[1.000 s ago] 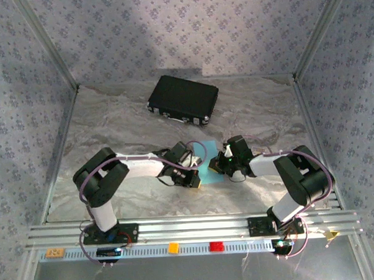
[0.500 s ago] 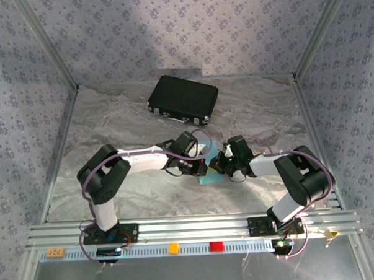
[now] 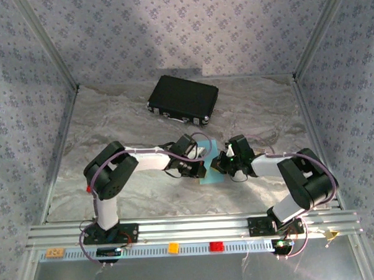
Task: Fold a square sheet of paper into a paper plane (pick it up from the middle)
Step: Fold the triangle a second time at the center of the table.
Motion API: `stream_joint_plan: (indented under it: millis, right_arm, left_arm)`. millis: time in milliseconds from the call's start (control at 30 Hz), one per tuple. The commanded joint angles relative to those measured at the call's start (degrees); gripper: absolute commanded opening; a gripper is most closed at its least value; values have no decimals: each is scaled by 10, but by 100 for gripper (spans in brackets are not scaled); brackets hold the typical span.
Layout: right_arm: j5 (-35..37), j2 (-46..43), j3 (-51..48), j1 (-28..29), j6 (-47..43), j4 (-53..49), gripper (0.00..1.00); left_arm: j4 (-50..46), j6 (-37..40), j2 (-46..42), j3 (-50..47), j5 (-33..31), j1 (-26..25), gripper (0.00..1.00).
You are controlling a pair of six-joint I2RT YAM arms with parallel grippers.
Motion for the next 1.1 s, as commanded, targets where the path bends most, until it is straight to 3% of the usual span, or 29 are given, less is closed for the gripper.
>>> stream_joint_plan:
  millis: [0, 133, 300, 767, 1067]
  right_arm:
    - [0, -20, 21, -1, -35, -37, 7]
    - [-25, -8, 27, 16, -39, -18, 7]
    - [-7, 26, 25, 33, -38, -34, 6]
    - [-27, 55, 27, -91, -54, -10, 7]
    - [-15, 14, 17, -113, -56, -14, 7]
  left_arm:
    - [-46, 5, 7, -21, -17, 0, 0]
    - [-44, 5, 9, -18, -12, 2, 0]
    - [-37, -1, 7, -19, -13, 7, 0]
    - [-49, 10, 16, -26, -17, 15, 0]
    - [-49, 16, 16, -27, -14, 16, 0]
